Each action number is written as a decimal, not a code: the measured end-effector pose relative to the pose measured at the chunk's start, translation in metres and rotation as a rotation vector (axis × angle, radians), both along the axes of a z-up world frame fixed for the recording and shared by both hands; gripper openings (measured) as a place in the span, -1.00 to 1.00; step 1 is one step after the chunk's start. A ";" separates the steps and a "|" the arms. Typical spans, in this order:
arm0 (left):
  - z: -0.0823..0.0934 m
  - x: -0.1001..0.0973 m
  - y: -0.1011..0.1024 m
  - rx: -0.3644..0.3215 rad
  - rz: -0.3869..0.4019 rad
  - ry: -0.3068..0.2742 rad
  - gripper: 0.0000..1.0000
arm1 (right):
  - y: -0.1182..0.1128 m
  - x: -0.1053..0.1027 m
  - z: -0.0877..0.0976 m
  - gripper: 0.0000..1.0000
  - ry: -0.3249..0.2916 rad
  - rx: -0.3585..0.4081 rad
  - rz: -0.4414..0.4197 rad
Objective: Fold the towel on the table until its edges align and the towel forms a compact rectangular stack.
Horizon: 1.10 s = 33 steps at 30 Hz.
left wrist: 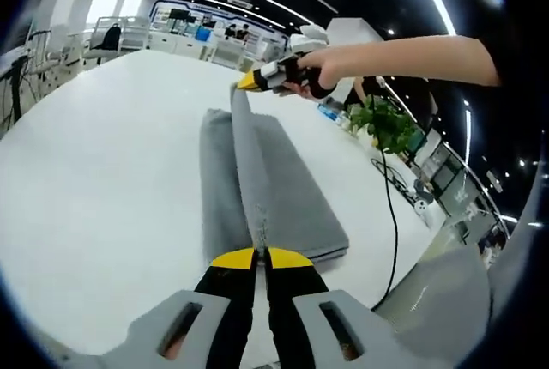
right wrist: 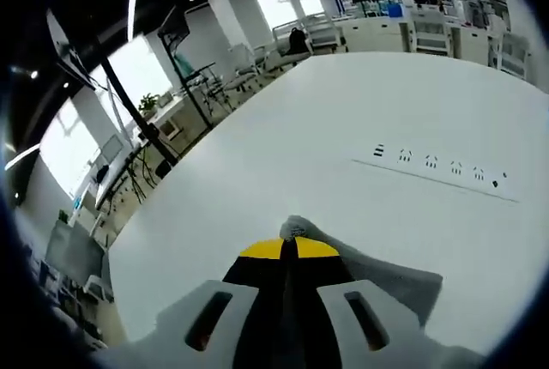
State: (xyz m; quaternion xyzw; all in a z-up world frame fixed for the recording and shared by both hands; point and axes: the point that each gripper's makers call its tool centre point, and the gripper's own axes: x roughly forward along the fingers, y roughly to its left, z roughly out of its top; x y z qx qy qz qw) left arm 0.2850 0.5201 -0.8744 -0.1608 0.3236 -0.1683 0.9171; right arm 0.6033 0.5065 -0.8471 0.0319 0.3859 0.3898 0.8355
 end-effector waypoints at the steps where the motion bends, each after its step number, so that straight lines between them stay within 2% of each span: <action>1: -0.004 0.000 0.002 0.001 0.000 0.013 -0.92 | 0.001 0.000 -0.002 -1.00 0.001 0.000 0.000; 8: -0.017 -0.006 0.009 -0.002 -0.003 0.068 -0.96 | 0.011 -0.001 -0.018 -0.99 -0.009 -0.013 0.022; 18: -0.024 -0.005 0.008 0.000 -0.033 0.089 -0.96 | 0.022 -0.002 -0.038 -0.99 -0.005 -0.025 0.033; 27: -0.027 -0.005 0.014 0.018 -0.011 0.094 -0.95 | 0.023 -0.001 -0.044 -0.97 0.011 -0.013 0.039; 32: -0.023 -0.002 0.011 0.024 -0.049 0.082 -0.94 | 0.021 0.000 -0.043 -0.96 0.010 -0.012 0.048; 33: -0.020 -0.001 0.010 0.019 -0.059 0.074 -0.93 | 0.020 0.000 -0.042 -0.96 -0.006 -0.032 0.072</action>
